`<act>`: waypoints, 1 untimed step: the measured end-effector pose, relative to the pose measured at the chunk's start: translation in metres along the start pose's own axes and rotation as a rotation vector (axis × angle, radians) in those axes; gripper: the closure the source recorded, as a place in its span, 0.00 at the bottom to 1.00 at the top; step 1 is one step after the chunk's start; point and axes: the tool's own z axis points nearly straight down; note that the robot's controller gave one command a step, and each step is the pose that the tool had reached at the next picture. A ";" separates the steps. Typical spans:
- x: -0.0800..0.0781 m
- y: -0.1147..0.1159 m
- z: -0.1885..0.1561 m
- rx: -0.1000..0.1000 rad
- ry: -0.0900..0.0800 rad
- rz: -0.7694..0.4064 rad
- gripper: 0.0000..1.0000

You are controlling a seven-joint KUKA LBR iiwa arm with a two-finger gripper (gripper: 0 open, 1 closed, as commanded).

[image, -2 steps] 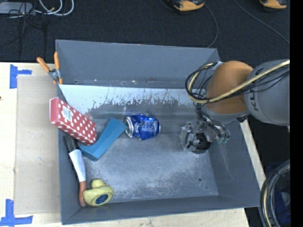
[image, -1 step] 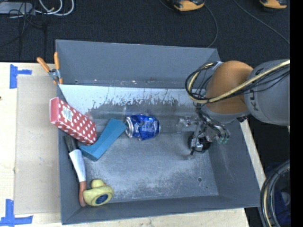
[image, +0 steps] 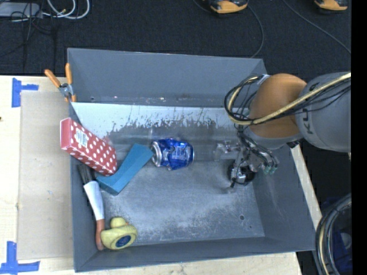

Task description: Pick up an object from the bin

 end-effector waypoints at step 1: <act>0.018 -0.029 -0.008 -0.003 0.001 -0.081 0.00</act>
Offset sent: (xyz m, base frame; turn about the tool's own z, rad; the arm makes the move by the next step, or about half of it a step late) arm -0.0249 -0.0618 0.0016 0.0579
